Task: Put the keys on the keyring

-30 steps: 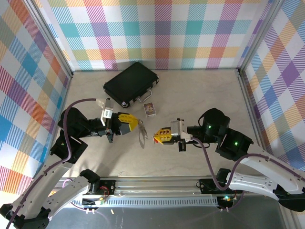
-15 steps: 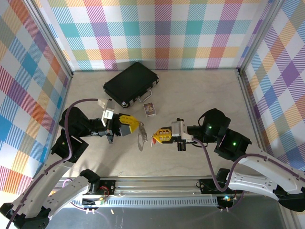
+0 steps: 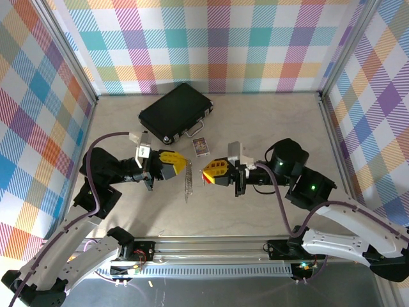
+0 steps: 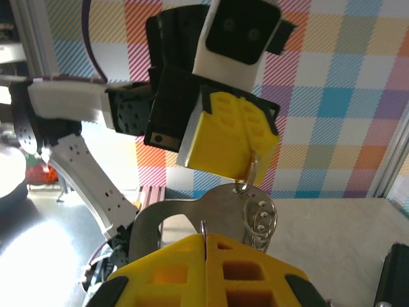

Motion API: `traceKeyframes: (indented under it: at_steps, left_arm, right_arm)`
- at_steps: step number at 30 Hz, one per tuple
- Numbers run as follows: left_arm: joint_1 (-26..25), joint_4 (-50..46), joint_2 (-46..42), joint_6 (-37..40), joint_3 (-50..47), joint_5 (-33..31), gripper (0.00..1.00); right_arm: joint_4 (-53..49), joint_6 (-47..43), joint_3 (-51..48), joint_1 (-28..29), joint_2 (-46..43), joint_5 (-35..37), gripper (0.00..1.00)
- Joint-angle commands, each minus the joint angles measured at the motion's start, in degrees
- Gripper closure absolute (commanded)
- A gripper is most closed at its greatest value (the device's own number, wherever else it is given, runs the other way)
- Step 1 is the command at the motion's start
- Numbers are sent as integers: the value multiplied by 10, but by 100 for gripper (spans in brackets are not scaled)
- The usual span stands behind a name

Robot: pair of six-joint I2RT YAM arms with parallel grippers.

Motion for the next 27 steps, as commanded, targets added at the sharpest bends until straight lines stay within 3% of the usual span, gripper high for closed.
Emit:
traceKeyframes:
  at_steps: [1,19,27]
  left_arm:
    - [5,67,-4,-22,-2,-5,100]
    - [-13,94,27,-24,-7,-19,100]
    - [-28,35,32,25,3,-28,100]
  right_arm:
    - [51,78,-12,-7,-13,21,100]
    - [77,116,-9,-7,14,70,100]
    - [73,116,-3,-7,19,82,100]
